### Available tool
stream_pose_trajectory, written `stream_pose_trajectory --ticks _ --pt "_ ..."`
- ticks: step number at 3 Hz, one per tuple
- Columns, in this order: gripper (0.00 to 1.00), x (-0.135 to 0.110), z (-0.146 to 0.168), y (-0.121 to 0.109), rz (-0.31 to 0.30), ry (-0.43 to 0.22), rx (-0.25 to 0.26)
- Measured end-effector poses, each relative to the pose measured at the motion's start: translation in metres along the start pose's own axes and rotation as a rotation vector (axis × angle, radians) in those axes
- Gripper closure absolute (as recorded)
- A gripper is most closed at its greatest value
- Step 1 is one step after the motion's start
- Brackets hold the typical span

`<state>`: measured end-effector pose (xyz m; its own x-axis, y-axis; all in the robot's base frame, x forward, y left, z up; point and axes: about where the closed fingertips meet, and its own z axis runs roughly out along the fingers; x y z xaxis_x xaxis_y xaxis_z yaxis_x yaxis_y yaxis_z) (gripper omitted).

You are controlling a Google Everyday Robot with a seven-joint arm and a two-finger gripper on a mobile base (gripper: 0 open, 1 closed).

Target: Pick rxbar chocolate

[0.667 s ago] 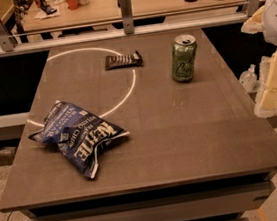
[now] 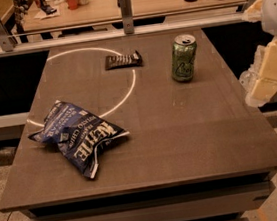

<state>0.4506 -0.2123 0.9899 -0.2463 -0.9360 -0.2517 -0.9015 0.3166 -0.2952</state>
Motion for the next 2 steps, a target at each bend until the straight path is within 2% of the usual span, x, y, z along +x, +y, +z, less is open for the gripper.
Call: stream_pose_trajectory --ticks 1,2 --pt "0.0 -0.027 -0.003 -0.029 0.023 -0.044 0.089" --pt "0.0 -0.051 0.005 -0.059 0.044 -0.11 0.101"
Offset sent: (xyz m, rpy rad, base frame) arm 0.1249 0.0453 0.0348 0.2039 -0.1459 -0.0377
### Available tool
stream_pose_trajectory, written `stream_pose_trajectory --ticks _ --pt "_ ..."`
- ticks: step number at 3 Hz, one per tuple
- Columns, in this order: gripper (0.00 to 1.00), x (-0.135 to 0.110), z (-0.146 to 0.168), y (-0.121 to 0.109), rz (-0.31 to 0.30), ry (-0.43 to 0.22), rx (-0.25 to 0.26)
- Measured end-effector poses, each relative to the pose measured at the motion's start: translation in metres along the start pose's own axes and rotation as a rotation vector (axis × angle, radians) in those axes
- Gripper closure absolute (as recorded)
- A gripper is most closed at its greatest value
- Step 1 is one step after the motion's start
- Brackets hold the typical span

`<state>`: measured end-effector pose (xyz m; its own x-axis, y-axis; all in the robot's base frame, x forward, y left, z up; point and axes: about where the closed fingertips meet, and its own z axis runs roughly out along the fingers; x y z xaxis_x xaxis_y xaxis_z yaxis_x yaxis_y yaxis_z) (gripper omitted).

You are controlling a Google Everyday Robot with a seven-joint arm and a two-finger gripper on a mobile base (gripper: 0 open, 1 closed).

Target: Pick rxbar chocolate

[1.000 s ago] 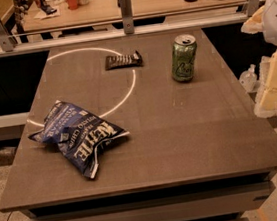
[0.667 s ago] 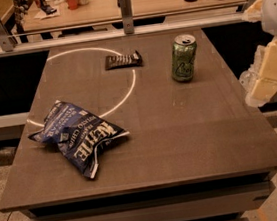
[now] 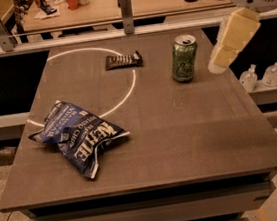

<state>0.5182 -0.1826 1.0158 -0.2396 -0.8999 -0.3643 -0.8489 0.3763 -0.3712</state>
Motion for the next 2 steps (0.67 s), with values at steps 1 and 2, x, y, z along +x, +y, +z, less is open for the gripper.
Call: stream_pose_trajectory --ticks 1,2 --pt "0.0 -0.024 0.018 -0.028 0.019 -0.097 -0.039" --pt "0.0 -0.053 0.032 -0.051 0.032 -0.2 -0.075"
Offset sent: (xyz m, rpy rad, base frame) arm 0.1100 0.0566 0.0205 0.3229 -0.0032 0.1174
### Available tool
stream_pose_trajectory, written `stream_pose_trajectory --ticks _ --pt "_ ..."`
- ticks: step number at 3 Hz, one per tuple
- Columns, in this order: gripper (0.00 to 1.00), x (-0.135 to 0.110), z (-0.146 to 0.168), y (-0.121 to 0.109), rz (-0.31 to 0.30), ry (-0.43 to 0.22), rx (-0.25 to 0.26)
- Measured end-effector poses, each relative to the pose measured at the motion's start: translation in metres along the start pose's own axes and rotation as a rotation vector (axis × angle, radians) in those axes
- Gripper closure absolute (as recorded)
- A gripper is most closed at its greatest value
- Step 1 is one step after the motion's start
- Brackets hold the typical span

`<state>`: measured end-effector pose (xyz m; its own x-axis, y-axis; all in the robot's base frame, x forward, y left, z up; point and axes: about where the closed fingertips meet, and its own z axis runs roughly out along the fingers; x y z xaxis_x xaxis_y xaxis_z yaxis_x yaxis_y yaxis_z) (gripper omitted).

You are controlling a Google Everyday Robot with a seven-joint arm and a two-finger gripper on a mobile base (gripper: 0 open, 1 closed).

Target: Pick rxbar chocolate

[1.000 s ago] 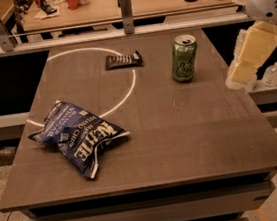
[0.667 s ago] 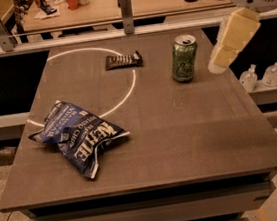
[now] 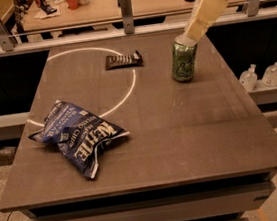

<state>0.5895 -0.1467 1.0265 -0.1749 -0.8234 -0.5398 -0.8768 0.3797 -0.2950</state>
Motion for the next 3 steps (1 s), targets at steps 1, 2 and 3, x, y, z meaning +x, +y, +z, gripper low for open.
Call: stream_pose_trajectory --ticks 1,2,3 --pt "0.0 -0.024 0.021 -0.011 -0.005 -0.026 -0.014" --pt "0.0 -0.042 0.044 -0.019 -0.019 -0.021 -0.013" --pt "0.0 -0.051 0.07 -0.022 -0.018 0.002 -0.026"
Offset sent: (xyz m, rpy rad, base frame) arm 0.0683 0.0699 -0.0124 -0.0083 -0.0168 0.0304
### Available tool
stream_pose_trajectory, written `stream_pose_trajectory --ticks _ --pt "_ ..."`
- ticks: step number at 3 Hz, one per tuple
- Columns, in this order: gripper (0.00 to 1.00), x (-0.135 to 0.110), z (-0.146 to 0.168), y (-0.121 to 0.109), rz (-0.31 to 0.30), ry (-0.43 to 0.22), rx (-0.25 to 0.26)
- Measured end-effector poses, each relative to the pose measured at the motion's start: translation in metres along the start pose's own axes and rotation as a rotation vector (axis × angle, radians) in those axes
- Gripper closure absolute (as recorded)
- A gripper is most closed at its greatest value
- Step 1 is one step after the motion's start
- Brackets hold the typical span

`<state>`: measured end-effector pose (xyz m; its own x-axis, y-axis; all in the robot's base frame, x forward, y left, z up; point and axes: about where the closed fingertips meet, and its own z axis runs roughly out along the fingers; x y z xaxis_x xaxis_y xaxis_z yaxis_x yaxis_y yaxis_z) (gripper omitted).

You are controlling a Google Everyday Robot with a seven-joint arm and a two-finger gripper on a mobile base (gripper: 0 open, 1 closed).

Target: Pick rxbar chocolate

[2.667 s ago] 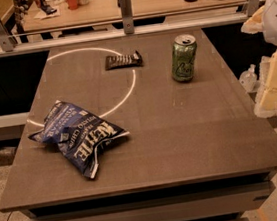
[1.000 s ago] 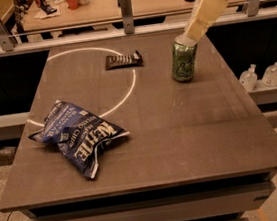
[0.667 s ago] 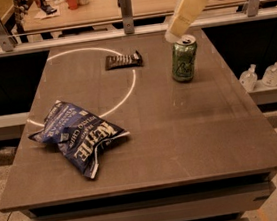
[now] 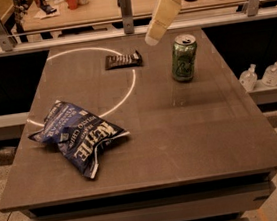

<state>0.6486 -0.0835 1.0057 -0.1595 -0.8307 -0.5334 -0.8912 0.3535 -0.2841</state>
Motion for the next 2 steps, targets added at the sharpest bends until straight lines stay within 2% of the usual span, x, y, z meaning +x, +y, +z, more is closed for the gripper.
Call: stream_pose_trajectory --ticks 2 --pt "0.0 -0.002 0.055 -0.007 -0.011 0.038 -0.062"
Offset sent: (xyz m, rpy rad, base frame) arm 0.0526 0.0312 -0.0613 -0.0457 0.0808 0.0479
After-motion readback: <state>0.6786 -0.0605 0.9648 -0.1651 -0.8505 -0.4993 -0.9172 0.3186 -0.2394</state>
